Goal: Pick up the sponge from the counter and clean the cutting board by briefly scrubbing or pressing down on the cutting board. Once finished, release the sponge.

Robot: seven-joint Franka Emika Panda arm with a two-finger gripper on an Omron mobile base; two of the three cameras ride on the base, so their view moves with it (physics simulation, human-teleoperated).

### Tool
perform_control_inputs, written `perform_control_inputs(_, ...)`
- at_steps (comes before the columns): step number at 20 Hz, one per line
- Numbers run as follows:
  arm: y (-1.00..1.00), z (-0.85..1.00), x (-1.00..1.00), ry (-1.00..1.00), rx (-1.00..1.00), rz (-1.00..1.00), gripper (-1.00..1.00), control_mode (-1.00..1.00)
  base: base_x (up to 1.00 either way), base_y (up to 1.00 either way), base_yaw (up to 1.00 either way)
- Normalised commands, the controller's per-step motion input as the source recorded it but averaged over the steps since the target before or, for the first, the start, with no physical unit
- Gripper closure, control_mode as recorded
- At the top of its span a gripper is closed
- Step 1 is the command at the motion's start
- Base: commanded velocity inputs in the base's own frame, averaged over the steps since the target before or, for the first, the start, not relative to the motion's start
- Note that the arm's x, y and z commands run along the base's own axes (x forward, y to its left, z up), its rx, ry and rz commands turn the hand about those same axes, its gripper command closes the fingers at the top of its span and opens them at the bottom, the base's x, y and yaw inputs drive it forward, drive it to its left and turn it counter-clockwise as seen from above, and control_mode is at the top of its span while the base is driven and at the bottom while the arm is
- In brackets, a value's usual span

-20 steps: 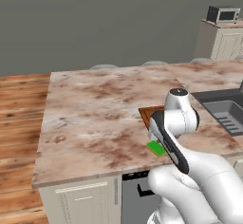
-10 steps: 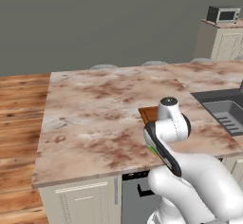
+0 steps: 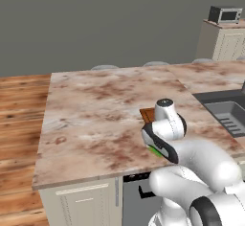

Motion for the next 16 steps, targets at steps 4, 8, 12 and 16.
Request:
perform_control_inputs(4,0.00,-0.29,0.08,0.07,0.00,0.06,-1.00,-1.00,0.00,0.00,0.00)
perform_control_inputs(8,0.00,-0.34,0.00,0.08,0.00,0.07,-1.00,-1.00,0.00,0.00,0.00)
perform_control_inputs(12,0.00,-0.30,0.00,0.07,0.00,0.05,-1.00,-1.00,0.00,0.00,0.00)
perform_control_inputs(16,0.00,-0.24,0.00,0.04,0.00,0.04,-1.00,-1.00,0.00,0.00,0.00)
